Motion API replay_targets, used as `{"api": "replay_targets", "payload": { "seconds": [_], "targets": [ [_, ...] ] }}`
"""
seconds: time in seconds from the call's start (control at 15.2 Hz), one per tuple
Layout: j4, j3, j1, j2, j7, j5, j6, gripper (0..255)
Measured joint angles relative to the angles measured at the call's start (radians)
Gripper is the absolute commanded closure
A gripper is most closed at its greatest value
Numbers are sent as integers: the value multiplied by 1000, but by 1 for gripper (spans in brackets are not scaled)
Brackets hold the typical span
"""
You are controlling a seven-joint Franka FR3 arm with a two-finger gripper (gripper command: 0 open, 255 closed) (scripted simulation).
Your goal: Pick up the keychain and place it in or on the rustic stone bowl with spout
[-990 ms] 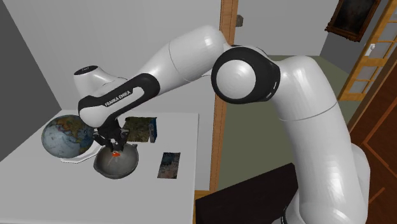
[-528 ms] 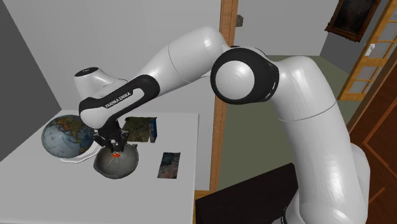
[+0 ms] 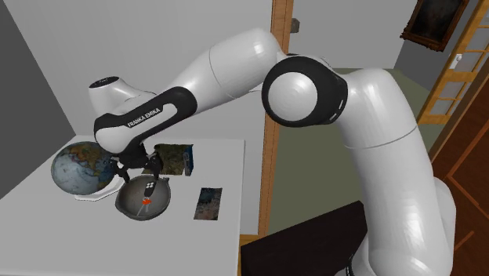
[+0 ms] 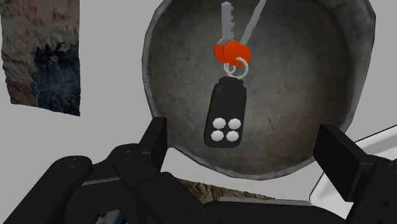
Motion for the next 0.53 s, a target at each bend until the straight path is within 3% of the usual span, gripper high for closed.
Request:
{"api": "replay_targets", "payload": {
  "seconds": [0.53],
  "targets": [
    [31, 10, -3, -36, -10, 16, -65, 0]
  ]
}}
